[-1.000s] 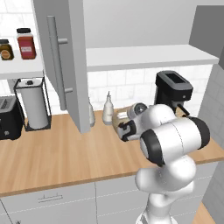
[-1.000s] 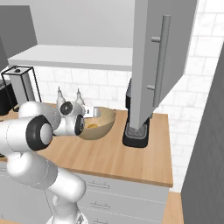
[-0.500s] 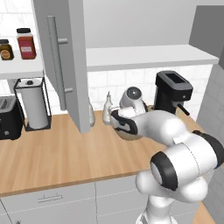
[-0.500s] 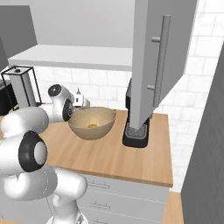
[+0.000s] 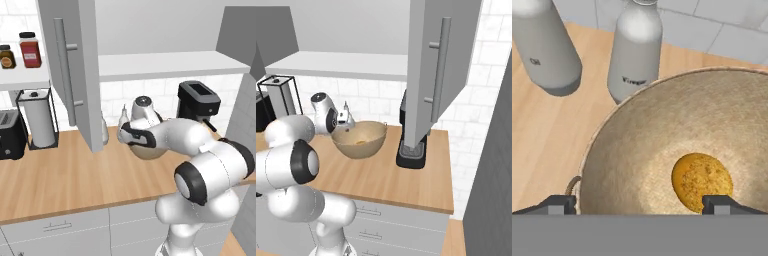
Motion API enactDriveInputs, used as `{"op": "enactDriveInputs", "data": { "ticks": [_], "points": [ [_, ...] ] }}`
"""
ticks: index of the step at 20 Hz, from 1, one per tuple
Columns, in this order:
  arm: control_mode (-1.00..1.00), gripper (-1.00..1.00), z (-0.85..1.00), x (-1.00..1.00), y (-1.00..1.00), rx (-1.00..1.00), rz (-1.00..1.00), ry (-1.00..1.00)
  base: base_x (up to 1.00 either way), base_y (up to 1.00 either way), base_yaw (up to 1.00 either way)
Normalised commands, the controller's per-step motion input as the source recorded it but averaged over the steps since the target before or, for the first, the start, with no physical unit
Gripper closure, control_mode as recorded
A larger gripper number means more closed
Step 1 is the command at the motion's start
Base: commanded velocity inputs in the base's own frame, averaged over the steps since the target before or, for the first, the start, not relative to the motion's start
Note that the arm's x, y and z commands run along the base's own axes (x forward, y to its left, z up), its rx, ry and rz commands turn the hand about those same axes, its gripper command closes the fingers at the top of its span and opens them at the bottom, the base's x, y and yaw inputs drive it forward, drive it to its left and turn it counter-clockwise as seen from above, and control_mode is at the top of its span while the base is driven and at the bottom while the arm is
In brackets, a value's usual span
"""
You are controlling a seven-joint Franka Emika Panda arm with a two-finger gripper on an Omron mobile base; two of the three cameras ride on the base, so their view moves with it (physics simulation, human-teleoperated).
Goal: Open the cabinet, pick up the bread from the cabinet and place it in the basket. Then move the basket to the dining counter.
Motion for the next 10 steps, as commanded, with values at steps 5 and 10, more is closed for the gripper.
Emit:
{"op": "enactDriveInputs", "data": {
  "ticks": [5,10],
  "points": [
    [-1.00,-1.00,-0.35,-0.19,0.00,-0.08,0.06,0.07,0.00,0.00,0.00],
    [-1.00,-1.00,0.11,-0.62,0.00,-0.03,0.04,-0.04,0.00,0.00,0.00]
  ]
}}
